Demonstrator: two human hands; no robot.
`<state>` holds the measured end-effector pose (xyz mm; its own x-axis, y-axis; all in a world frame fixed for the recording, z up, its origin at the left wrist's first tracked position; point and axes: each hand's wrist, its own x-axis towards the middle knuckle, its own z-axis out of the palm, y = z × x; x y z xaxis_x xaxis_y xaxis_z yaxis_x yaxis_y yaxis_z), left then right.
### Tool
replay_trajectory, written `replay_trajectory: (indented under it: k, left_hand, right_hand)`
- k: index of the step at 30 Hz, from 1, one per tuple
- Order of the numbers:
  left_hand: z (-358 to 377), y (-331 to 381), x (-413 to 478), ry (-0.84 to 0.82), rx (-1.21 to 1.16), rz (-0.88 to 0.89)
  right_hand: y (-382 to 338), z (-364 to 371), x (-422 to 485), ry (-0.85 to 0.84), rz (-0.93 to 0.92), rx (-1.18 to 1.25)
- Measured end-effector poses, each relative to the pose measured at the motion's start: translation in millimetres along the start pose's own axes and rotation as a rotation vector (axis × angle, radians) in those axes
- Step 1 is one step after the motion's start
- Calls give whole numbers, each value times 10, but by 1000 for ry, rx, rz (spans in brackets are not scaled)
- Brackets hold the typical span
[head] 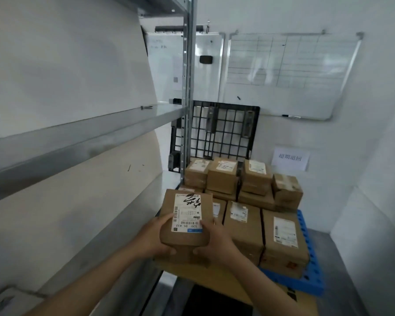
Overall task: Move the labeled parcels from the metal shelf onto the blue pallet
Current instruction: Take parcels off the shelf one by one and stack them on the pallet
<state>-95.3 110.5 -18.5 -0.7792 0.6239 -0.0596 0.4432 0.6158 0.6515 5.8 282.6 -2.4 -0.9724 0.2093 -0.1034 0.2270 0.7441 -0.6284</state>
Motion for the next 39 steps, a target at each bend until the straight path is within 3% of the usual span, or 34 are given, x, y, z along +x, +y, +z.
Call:
replay_trajectory:
  k: [9,16,39]
  left_hand:
    - [-225,-432,1626,-128,37,78]
    - [-232,-677,2308,-238,-55,93]
    - [-197,-956,2586,-253,123,16]
  right_hand:
    - [191,-112,1337,59,130,47]
    - [314,-92,2000,35,201,24]
    - [511,112,2296,22,54,52]
